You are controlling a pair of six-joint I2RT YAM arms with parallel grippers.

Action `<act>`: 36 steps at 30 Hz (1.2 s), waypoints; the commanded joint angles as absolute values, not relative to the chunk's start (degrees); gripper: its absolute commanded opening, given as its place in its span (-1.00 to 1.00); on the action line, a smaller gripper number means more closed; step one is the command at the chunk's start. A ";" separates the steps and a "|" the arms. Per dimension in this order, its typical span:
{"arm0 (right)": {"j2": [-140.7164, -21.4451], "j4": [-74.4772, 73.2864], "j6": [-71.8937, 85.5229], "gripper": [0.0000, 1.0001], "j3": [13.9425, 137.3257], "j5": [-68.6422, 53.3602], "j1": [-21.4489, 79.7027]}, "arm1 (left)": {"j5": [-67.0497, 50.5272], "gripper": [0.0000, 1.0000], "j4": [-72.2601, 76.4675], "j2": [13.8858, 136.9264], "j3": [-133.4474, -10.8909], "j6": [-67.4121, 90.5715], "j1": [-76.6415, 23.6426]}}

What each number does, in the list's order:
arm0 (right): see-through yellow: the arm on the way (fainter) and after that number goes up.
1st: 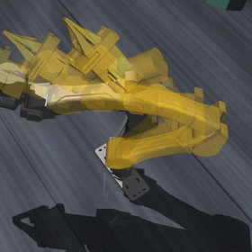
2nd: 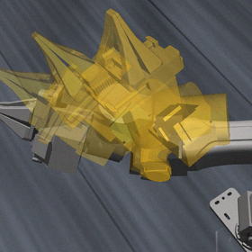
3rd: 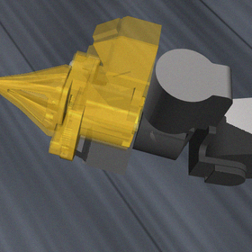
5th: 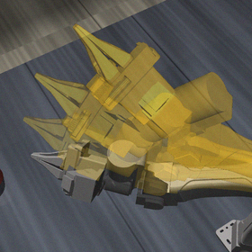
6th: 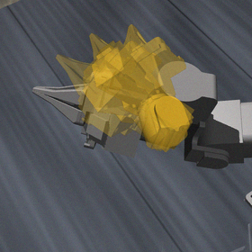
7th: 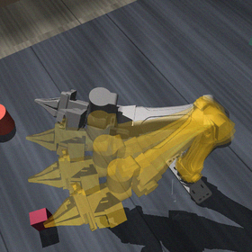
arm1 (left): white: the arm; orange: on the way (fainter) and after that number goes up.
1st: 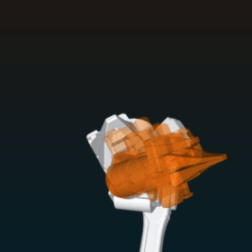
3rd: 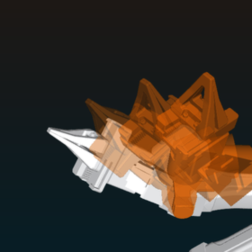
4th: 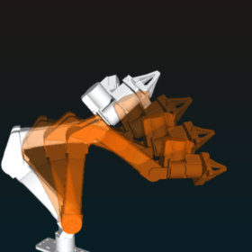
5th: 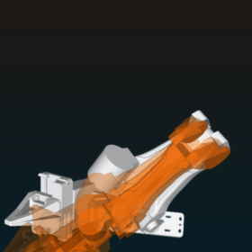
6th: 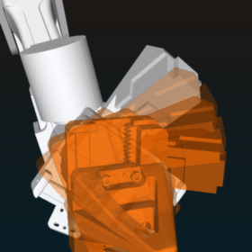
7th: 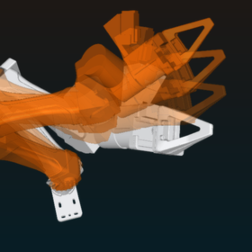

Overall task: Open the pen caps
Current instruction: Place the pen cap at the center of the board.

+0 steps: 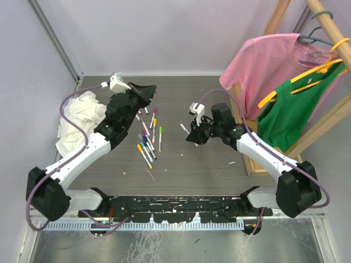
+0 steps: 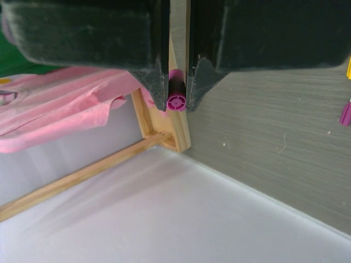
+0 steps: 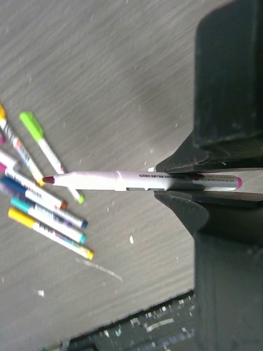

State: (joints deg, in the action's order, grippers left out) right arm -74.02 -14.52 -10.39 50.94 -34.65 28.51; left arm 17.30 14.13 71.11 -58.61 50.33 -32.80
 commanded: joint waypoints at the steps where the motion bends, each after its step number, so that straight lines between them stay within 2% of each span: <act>1: -73.70 -10.85 -11.17 -0.99 51.36 -24.81 25.66 | 7.25 -1.00 19.16 77.49 -57.86 50.87 -31.32; 5: -77.16 -9.89 -11.55 -0.99 53.72 -9.73 24.69 | -1.10 -1.00 17.71 88.99 -65.53 51.57 -31.29; 9: -83.39 -9.37 -12.69 -0.99 58.02 2.50 24.07 | -8.85 -1.00 13.45 105.05 -80.15 53.66 -31.34; 16: -96.38 -9.16 -16.32 -0.99 69.38 4.44 14.55 | -17.40 -1.00 6.39 135.38 -113.88 58.90 -31.40; 20: -105.91 -12.85 -17.46 -0.98 79.29 4.15 10.67 | -17.91 -1.00 4.04 149.64 -133.60 63.46 -31.80; 24: -111.76 -13.82 -19.23 -0.93 83.94 4.41 10.26 | -13.42 -0.93 2.44 161.61 -149.24 65.76 -32.49; 36: -123.64 -21.16 -19.46 -0.79 96.36 3.10 9.40 | -2.08 -0.75 6.15 168.49 -151.34 69.25 -34.03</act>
State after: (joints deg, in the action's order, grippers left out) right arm -122.43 -18.68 -18.65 91.77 4.40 9.80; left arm -6.42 2.83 167.09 -147.39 67.33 -33.19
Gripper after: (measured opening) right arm 0.183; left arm 0.121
